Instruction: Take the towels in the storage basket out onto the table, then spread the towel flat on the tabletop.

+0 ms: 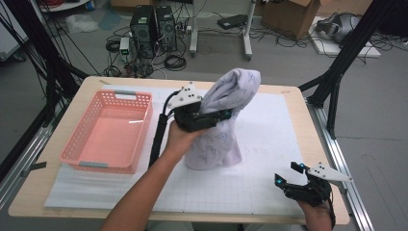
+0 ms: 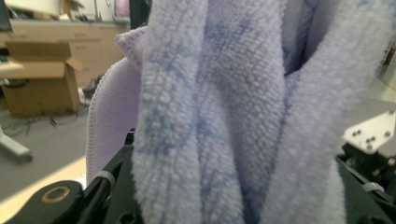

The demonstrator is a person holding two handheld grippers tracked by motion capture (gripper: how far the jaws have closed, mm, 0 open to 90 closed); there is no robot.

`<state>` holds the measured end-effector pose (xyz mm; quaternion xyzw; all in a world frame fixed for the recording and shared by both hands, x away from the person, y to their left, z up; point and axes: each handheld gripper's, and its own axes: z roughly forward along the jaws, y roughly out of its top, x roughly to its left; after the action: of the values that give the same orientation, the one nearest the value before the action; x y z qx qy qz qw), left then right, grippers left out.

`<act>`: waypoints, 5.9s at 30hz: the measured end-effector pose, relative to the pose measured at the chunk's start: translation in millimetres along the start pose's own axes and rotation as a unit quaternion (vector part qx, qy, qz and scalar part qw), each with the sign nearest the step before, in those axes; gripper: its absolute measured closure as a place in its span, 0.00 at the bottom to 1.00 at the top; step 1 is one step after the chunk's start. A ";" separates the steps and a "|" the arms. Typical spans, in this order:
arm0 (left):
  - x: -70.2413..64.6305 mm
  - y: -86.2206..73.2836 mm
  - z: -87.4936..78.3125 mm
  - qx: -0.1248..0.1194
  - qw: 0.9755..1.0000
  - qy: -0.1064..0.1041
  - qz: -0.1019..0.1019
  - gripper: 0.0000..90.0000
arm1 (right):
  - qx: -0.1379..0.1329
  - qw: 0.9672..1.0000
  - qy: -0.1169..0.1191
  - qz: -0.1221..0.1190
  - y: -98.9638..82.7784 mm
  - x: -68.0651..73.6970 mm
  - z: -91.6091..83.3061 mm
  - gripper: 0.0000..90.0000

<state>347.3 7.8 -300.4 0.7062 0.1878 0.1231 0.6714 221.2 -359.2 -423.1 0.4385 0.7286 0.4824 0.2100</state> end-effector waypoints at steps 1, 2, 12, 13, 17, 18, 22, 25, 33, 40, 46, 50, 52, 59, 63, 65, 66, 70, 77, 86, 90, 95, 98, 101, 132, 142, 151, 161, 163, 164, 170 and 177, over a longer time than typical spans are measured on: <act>0.1 -7.1 4.6 0.005 1.000 -0.001 -0.005 0.68 | 0.000 1.000 0.000 0.001 -0.1 -0.6 -0.5 0.19; 0.6 -14.3 8.8 0.012 1.000 0.001 -0.009 0.68 | -0.002 1.000 -0.001 0.001 -0.3 -1.2 -0.9 0.19; 14.9 -85.0 39.1 0.105 0.992 0.041 -0.059 0.65 | -0.001 1.000 -0.003 0.007 -1.5 -4.8 -1.4 0.19; 15.7 -90.5 40.4 0.114 0.991 0.048 -0.060 0.65 | 0.000 1.000 -0.003 0.008 -1.7 -4.6 -1.3 0.19; 22.4 -107.8 44.1 0.156 0.983 0.071 -0.063 0.63 | 0.004 1.000 -0.002 0.006 -1.7 -4.7 0.2 0.19; 25.5 -111.0 44.6 0.168 0.980 0.076 -0.068 0.62 | 0.003 1.000 -0.001 0.005 -1.5 -4.7 0.7 0.19; 33.1 -114.3 41.8 0.176 0.975 0.092 -0.099 0.45 | 0.008 1.000 -0.001 0.001 -1.3 -3.4 2.0 0.19; 35.1 -106.9 32.3 0.164 0.974 0.113 -0.110 0.31 | 0.008 1.000 -0.001 0.001 -0.8 -3.2 2.5 0.19; 33.4 -82.9 -15.1 0.102 0.980 0.148 -0.087 0.23 | 0.009 1.000 -0.003 -0.002 0.5 -2.3 3.8 0.18; 26.9 -81.0 -53.4 0.091 0.980 0.157 -0.079 0.22 | 0.014 1.000 0.008 0.002 3.1 -0.2 9.2 0.18; 20.5 -79.2 -77.3 0.085 0.979 0.170 -0.075 0.22 | 0.017 1.000 0.007 0.003 4.4 1.6 12.9 0.18; 19.2 -73.8 -90.6 0.082 0.978 0.177 -0.078 0.22 | 0.015 1.000 0.006 0.000 5.0 2.1 14.0 0.18; 16.8 -75.3 -95.9 0.081 0.978 0.176 -0.074 0.22 | 0.016 1.000 0.007 -0.001 5.2 2.6 14.1 0.18; 10.4 -94.5 -106.7 0.083 0.977 0.167 -0.099 0.27 | 0.020 1.000 0.016 0.001 5.6 0.8 14.1 0.24; 8.6 -106.5 -107.3 0.092 0.976 0.164 -0.110 0.28 | 0.021 1.000 0.010 0.001 3.6 -1.4 12.8 0.25; 8.3 -110.8 -107.6 0.096 0.976 0.160 -0.114 0.29 | 0.020 1.000 0.009 0.008 3.0 -2.4 12.0 0.26; 8.0 -112.3 -107.7 0.096 0.976 0.160 -0.114 0.29 | 0.020 1.000 0.008 0.007 2.9 -3.0 11.9 0.26; 7.7 -115.8 -108.1 0.096 0.976 0.159 -0.115 0.30 | 0.023 1.000 0.009 0.008 1.4 -3.8 13.6 0.27; 7.2 -115.9 -109.3 0.091 0.977 0.159 -0.113 0.30 | 0.026 1.000 0.007 0.009 -0.3 -2.9 12.1 0.27; 8.3 -118.8 -108.1 0.094 0.977 0.155 -0.115 0.31 | 0.036 0.999 0.007 0.007 0.3 -1.5 11.7 0.29; 13.0 -121.8 -107.9 0.097 0.976 0.154 -0.120 0.33 | 0.050 0.999 0.009 0.010 2.2 1.9 23.7 0.24; 11.5 -129.4 -105.0 0.109 0.975 0.146 -0.127 0.34 | 0.099 0.994 0.033 -0.015 7.5 15.3 45.7 0.49; 10.5 -134.2 -105.3 0.114 0.973 0.147 -0.133 0.34 | 0.098 0.994 0.046 -0.021 15.2 20.0 58.5 0.57; 12.3 -137.7 -105.3 0.122 0.972 0.147 -0.135 0.35 | 0.098 0.993 0.060 -0.039 24.9 29.6 82.2 0.58; 13.4 -146.6 -95.8 0.128 0.973 0.128 -0.142 0.41 | 0.132 0.989 -0.046 -0.040 11.0 9.5 35.1 0.72; 14.6 -148.2 -96.5 0.112 0.977 0.122 -0.134 0.41 | 0.107 0.992 0.048 -0.057 40.3 50.8 89.5 0.55; 16.2 -149.1 -98.3 0.107 0.978 0.123 -0.127 0.42 | 0.121 0.987 0.100 -0.043 54.5 51.8 140.9 0.93; 14.9 -151.0 -99.1 0.098 0.979 0.118 -0.132 0.42 | 0.055 0.997 0.034 -0.044 71.7 23.0 83.9 0.94; 14.8 -151.8 -97.7 0.101 0.979 0.117 -0.132 0.42 | 0.043 0.998 0.014 -0.032 72.2 8.9 69.5 0.94; 14.8 -152.1 -97.0 0.102 0.979 0.117 -0.132 0.42 | 0.042 0.999 0.001 -0.025 71.7 2.9 62.9 0.94; 13.6 -154.3 -92.4 0.112 0.977 0.114 -0.140 0.41 | 0.060 0.990 -0.126 -0.036 58.8 -26.1 38.3 0.94; 12.6 -154.3 -81.8 0.117 0.976 0.124 -0.138 0.39 | 0.031 0.991 -0.127 -0.016 46.3 -27.2 23.6 0.70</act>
<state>308.3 91.3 -449.3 0.7264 0.3788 0.0932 0.5658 272.9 -362.9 -395.7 0.4911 0.7176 0.3965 0.2944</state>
